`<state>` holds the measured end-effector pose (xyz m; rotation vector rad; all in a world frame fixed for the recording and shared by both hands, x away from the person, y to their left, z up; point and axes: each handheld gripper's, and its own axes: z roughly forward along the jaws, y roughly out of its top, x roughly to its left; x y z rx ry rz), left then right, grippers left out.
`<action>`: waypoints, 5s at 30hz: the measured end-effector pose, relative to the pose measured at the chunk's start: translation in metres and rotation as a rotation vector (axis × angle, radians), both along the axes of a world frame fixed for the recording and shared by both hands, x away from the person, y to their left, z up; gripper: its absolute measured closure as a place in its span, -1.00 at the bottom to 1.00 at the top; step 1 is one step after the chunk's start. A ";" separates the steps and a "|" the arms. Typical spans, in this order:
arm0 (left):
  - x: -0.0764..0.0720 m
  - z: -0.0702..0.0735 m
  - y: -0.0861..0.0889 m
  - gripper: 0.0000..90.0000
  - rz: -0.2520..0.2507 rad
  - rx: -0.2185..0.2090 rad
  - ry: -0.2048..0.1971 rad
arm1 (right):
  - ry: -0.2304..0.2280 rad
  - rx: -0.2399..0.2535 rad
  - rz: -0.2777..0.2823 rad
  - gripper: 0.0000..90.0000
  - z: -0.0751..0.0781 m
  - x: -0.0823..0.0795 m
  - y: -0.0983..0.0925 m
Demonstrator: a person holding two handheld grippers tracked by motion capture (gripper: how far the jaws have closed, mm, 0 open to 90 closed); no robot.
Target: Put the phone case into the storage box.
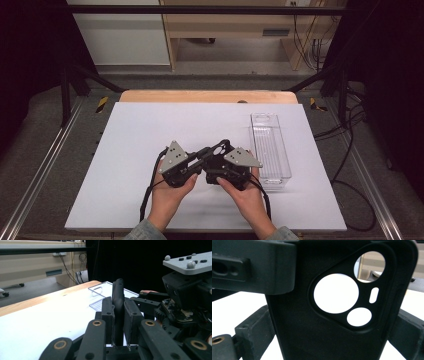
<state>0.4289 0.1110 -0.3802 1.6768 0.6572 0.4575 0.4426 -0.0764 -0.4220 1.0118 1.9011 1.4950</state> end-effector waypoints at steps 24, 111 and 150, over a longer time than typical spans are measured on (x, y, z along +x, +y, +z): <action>-0.001 0.000 0.000 0.80 -0.003 -0.006 0.006 | 0.026 -0.002 -0.003 -0.73 0.001 -0.001 0.000; 0.001 -0.071 0.168 -0.94 0.299 0.040 -0.060 | 0.033 0.039 -0.339 -0.70 0.099 0.080 -0.091; 0.005 -0.074 0.177 -0.95 0.324 0.040 -0.031 | -0.010 -0.038 -0.472 -0.70 0.082 0.134 -0.138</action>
